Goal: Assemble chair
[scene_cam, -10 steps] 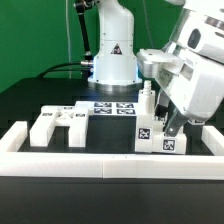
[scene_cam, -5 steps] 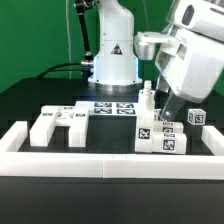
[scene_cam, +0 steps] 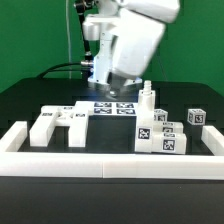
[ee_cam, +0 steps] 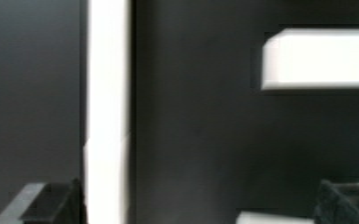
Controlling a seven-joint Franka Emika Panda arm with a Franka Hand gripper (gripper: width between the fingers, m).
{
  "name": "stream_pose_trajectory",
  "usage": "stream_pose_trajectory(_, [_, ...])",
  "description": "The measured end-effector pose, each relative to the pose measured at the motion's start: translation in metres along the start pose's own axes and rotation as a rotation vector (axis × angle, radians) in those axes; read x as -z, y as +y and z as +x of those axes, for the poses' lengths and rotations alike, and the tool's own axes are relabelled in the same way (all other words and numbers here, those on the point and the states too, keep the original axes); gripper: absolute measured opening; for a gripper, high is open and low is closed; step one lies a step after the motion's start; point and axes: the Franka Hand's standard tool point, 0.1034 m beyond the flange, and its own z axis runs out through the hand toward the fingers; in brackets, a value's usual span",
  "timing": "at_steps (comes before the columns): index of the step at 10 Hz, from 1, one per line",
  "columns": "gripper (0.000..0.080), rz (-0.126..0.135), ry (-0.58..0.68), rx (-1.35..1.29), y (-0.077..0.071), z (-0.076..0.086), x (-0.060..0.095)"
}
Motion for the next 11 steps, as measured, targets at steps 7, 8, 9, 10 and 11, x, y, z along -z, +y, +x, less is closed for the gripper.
stream_pose_trajectory(7, [0.0649,0.009,0.011,-0.326,-0.017,-0.008,-0.022])
stream_pose_trajectory(8, [0.0649,0.025,0.011,-0.477,-0.025,-0.012,-0.026])
stream_pose_trajectory(9, [0.0649,0.04,0.012,-0.588,-0.029,-0.015,-0.03])
stream_pose_trajectory(10, [0.0649,0.052,0.01,-0.623,-0.032,-0.014,-0.034])
stream_pose_trajectory(11, [0.0649,0.055,0.015,-0.704,-0.032,-0.012,-0.033])
